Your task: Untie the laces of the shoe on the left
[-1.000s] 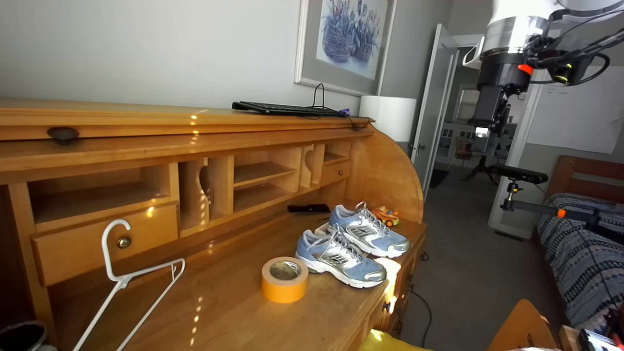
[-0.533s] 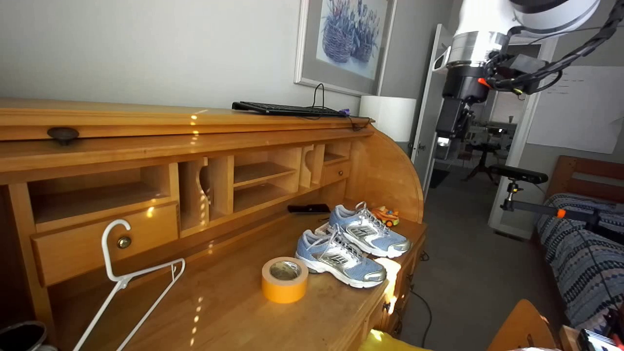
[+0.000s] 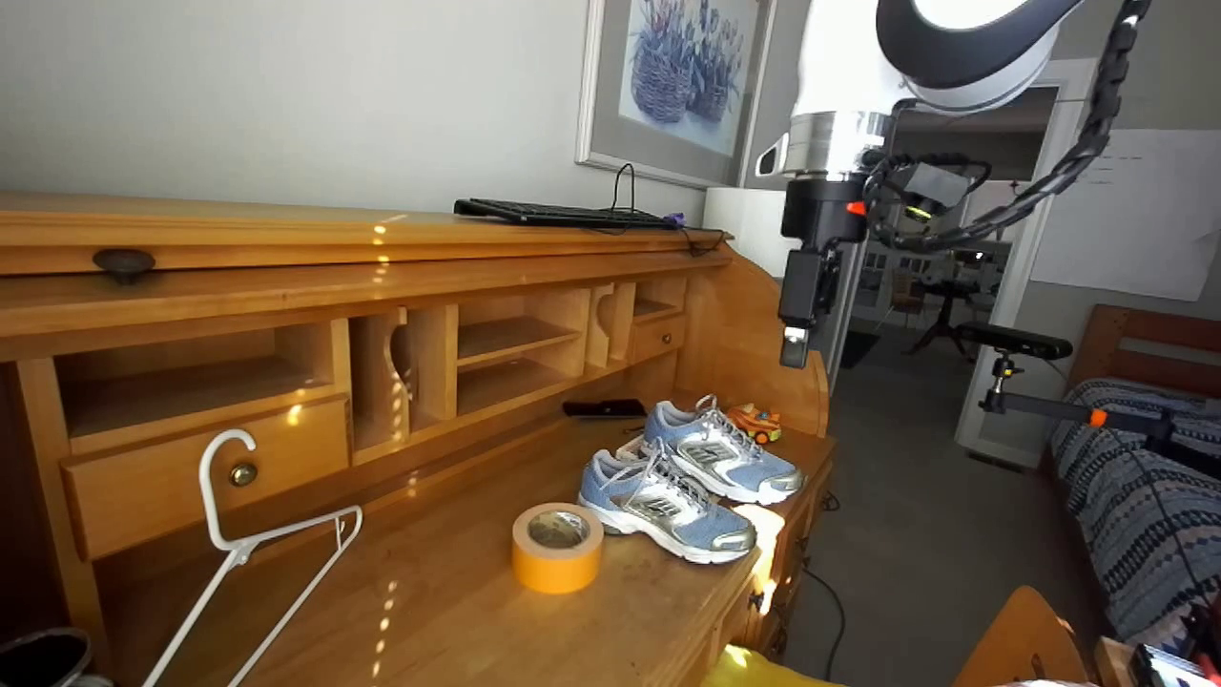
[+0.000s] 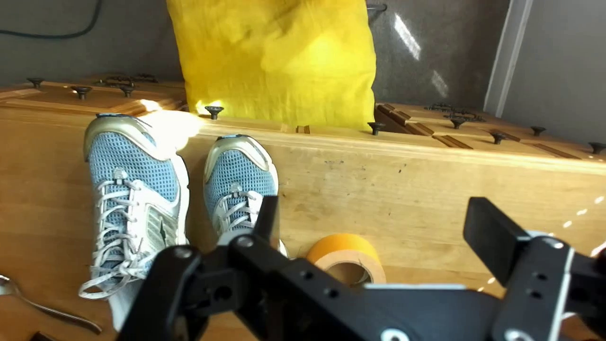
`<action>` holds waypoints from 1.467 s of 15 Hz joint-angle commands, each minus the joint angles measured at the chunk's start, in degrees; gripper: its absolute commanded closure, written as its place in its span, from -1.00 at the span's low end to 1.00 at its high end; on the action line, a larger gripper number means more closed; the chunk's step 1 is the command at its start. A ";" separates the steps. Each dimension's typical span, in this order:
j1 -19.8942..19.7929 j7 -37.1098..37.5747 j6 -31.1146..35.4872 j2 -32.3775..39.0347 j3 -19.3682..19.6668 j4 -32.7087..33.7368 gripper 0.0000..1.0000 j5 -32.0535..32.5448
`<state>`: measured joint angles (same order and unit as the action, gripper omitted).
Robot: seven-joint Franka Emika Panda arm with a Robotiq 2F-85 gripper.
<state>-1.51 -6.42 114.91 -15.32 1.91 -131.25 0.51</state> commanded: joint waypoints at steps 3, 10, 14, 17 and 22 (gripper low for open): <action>1.31 -0.50 1.46 7.74 -1.83 2.51 -1.00 3.62; 1.68 -0.01 0.72 8.32 -2.18 2.49 -1.00 3.50; 1.70 -0.06 0.72 8.31 -2.19 2.52 -1.00 3.54; 0.55 8.60 7.73 10.65 -1.79 3.06 -1.00 4.27; -0.22 19.18 21.24 16.25 -1.70 4.10 -1.00 8.44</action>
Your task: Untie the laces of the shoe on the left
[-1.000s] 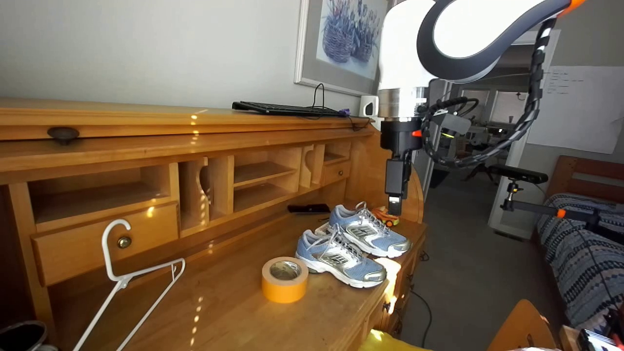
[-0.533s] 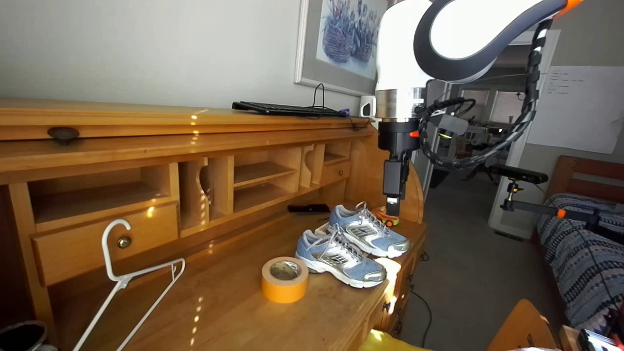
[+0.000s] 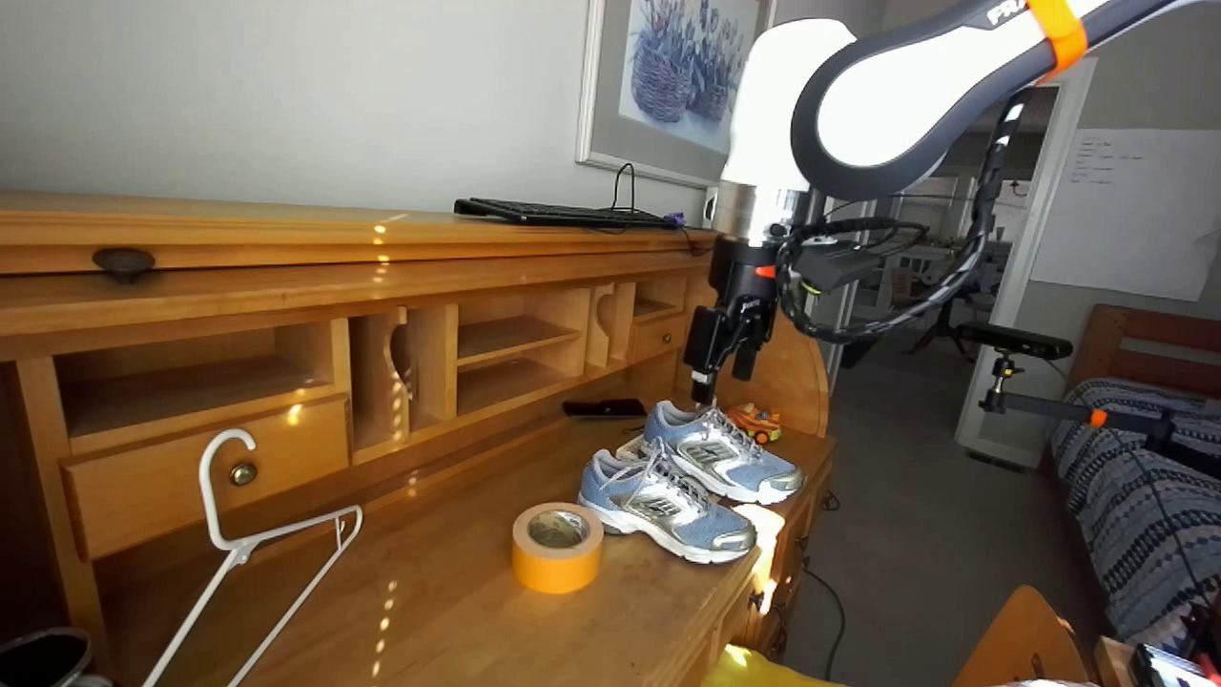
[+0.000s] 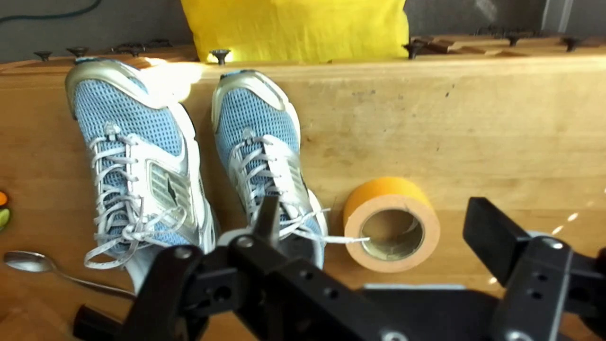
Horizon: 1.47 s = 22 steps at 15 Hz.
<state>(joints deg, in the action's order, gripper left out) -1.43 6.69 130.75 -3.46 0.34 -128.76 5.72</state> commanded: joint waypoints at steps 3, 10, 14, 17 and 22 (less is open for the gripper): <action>-0.05 11.15 9.08 9.08 0.59 2.83 -1.00 6.86; 0.58 17.10 17.66 18.39 3.97 6.15 -1.00 5.09; 0.96 17.98 21.97 22.73 4.35 8.04 -1.00 0.01; 1.81 17.98 24.11 25.91 4.63 10.07 -1.00 -2.38; 3.27 19.64 25.01 30.72 5.55 14.45 -1.00 -5.17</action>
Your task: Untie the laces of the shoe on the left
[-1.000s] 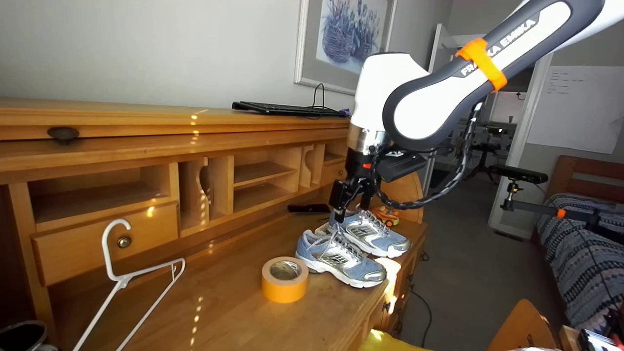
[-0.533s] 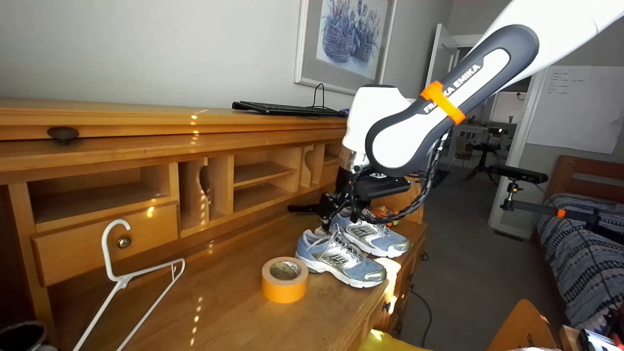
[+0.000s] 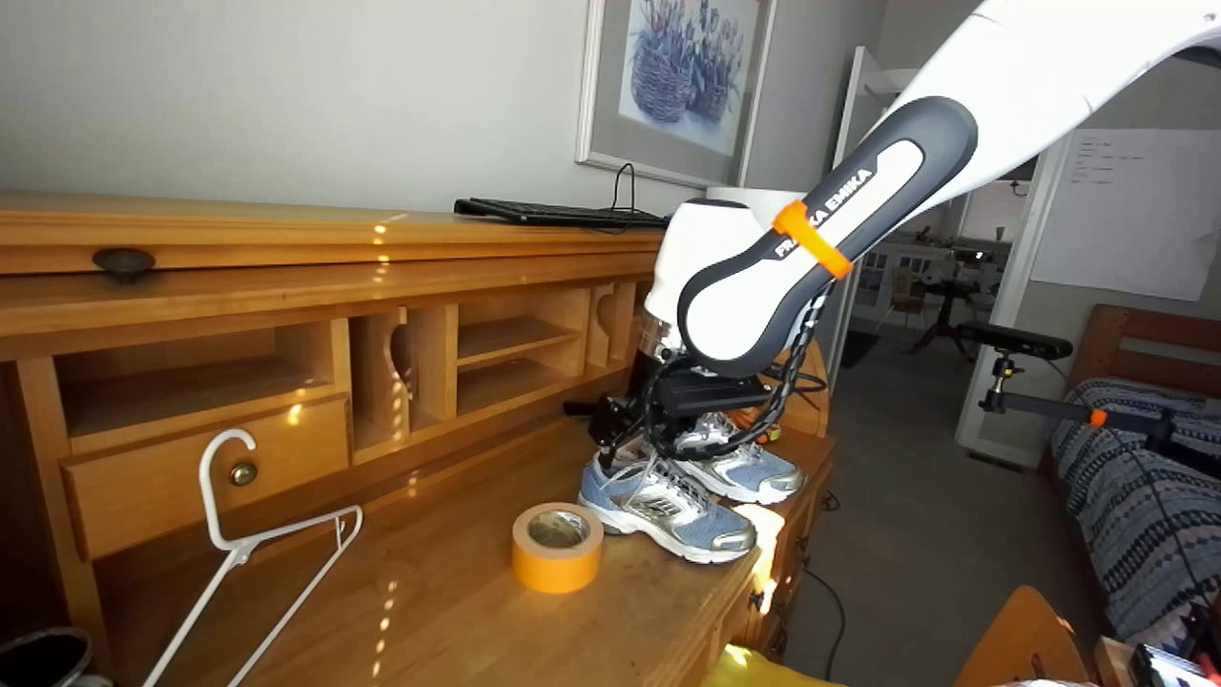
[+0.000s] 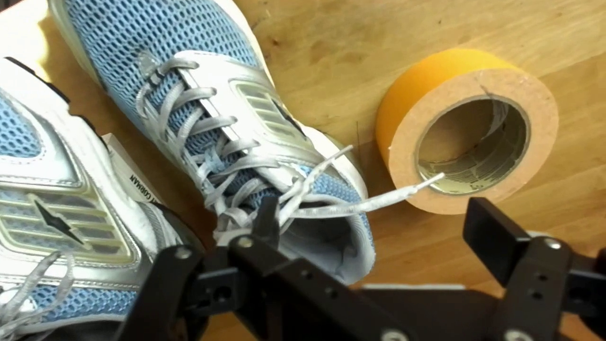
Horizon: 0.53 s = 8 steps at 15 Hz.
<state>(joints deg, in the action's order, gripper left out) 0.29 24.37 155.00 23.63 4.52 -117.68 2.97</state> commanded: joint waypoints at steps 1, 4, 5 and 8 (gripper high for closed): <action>1.29 2.03 0.40 4.35 0.98 4.24 -1.00 -3.91; 0.61 2.12 -0.55 5.90 0.08 6.62 -1.00 -8.05; 0.40 1.77 -1.00 6.25 -0.26 7.15 -0.50 -9.33; 0.39 1.22 -2.10 7.08 -0.60 8.47 -0.17 -11.55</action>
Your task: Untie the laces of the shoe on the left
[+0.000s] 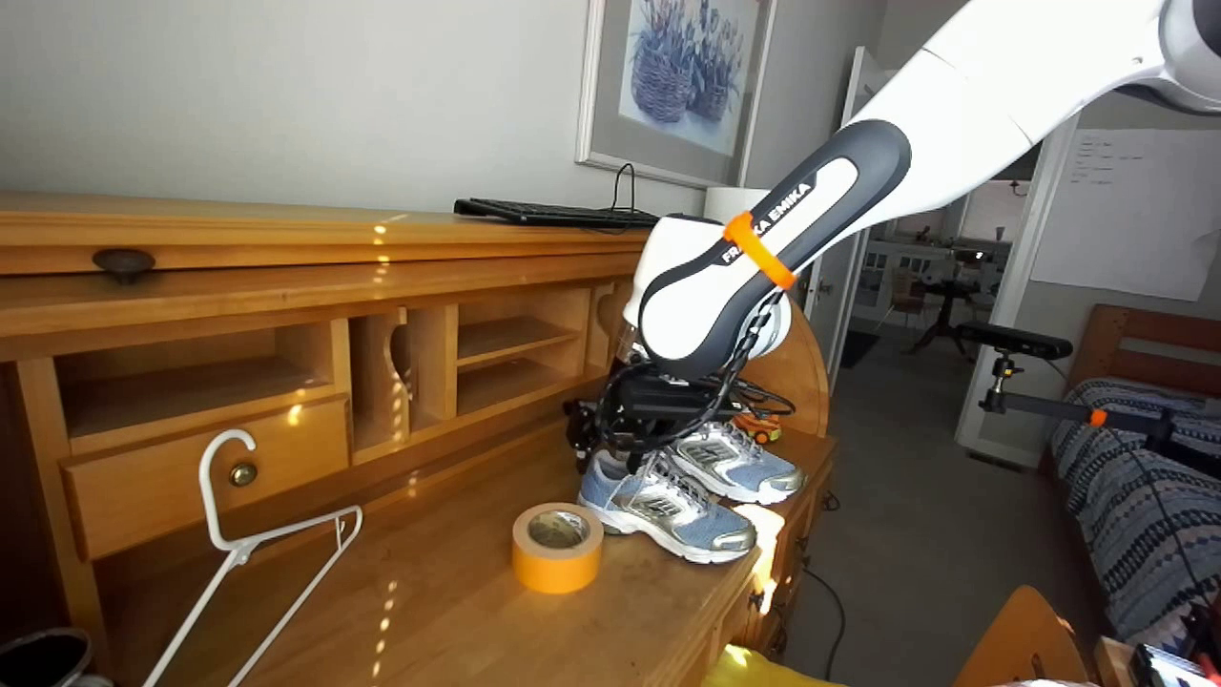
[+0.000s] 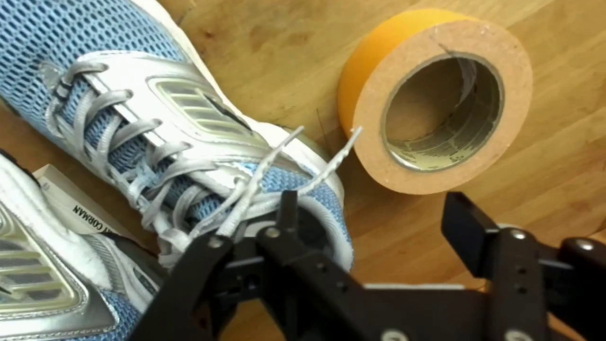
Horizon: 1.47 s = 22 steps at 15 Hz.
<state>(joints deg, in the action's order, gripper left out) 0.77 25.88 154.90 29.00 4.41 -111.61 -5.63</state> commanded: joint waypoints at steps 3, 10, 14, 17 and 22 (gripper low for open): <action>0.20 0.11 -3.56 1.49 -0.36 2.75 -0.74 -3.84; 0.61 1.18 -10.77 -0.69 -0.48 2.56 -1.00 -4.91; 0.70 0.57 -12.79 0.54 -0.40 3.88 -1.00 -3.97; 0.76 0.55 -12.36 2.06 0.10 4.72 -1.00 -3.36; 1.60 1.31 -11.30 3.98 1.48 5.69 -1.00 -1.63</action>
<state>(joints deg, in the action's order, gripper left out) 1.11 26.30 143.79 30.95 4.33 -107.76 -8.80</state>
